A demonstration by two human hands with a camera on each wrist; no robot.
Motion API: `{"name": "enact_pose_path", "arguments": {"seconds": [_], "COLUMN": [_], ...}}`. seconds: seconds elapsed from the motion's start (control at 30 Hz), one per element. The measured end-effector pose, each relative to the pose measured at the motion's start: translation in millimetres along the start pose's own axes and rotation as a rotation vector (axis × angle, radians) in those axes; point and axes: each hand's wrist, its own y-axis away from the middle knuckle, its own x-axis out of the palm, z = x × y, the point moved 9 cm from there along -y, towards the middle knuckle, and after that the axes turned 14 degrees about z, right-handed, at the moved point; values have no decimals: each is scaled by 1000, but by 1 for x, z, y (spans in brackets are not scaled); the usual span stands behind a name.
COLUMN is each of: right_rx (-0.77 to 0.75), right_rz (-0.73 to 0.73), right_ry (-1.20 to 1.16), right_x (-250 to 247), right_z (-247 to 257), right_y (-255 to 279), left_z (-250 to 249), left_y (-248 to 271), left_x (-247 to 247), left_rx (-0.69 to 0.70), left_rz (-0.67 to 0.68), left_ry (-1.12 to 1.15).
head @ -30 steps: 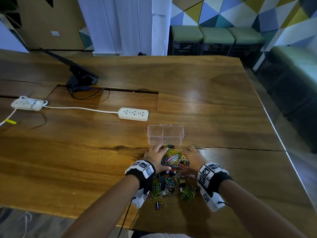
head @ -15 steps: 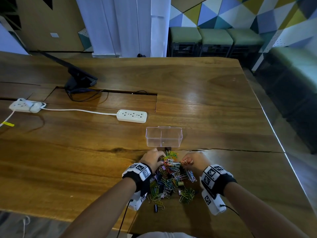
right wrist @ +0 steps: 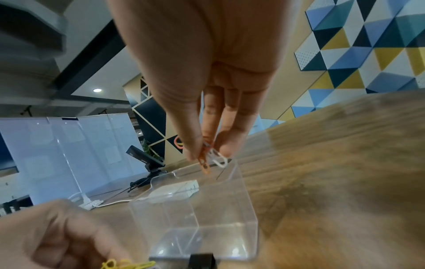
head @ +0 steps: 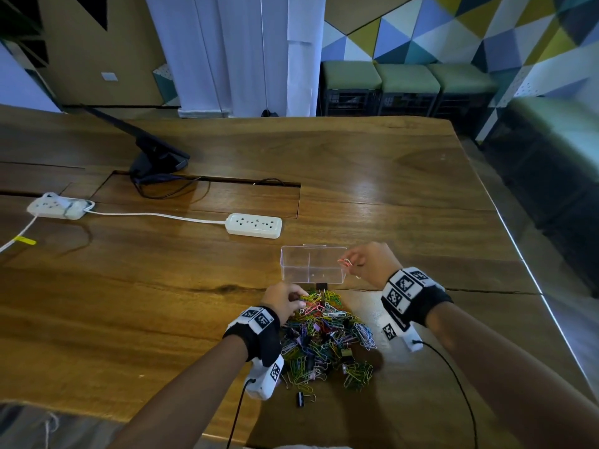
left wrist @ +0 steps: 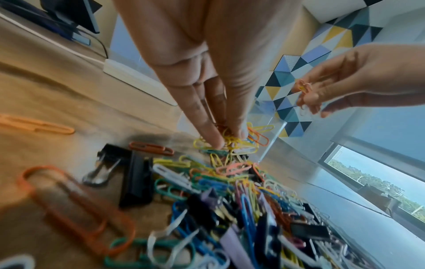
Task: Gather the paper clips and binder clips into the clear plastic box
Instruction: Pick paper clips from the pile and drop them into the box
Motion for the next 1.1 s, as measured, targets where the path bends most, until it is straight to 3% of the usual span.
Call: {"name": "enact_pose_path", "arguments": {"seconds": [0.27,0.53,0.7,1.1], "right_rx": [14,-25,-36,-17], "right_rz": [45,32,-125,38], "right_ry": [126,88,73,25], "right_x": [2,13,3,25], "right_z": [24,11,-5,-26], "right_y": [-39,-45,-33,-23], "left_z": [-28,-51,-73,-88], "left_y": [3,-3,-12,-51], "left_x": [-34,-60,-68,-38], "left_rx": [77,95,113,45], "left_rz": [-61,-109,-120,-24], "left_ry": [-6,-101,-149,-223]}}
